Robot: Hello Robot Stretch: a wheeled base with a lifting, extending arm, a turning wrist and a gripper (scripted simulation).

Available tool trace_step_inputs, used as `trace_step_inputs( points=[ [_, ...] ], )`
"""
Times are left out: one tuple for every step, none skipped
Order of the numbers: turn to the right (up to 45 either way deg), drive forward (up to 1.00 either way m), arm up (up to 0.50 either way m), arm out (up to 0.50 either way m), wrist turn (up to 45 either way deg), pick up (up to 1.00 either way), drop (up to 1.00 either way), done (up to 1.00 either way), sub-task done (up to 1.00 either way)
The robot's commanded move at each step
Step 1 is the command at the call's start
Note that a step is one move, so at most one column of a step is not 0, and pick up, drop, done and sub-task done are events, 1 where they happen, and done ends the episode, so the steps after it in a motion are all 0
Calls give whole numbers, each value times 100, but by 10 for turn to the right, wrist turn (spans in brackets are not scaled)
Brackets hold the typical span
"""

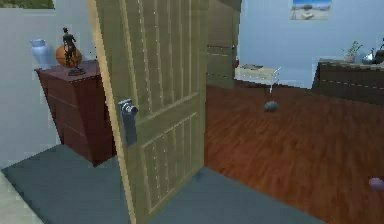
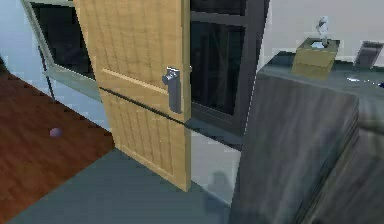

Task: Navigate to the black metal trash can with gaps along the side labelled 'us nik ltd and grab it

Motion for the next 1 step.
trace_step_inputs(
  points=[
    [-90,0,0,0,0,0,0,0,0]
  ],
)
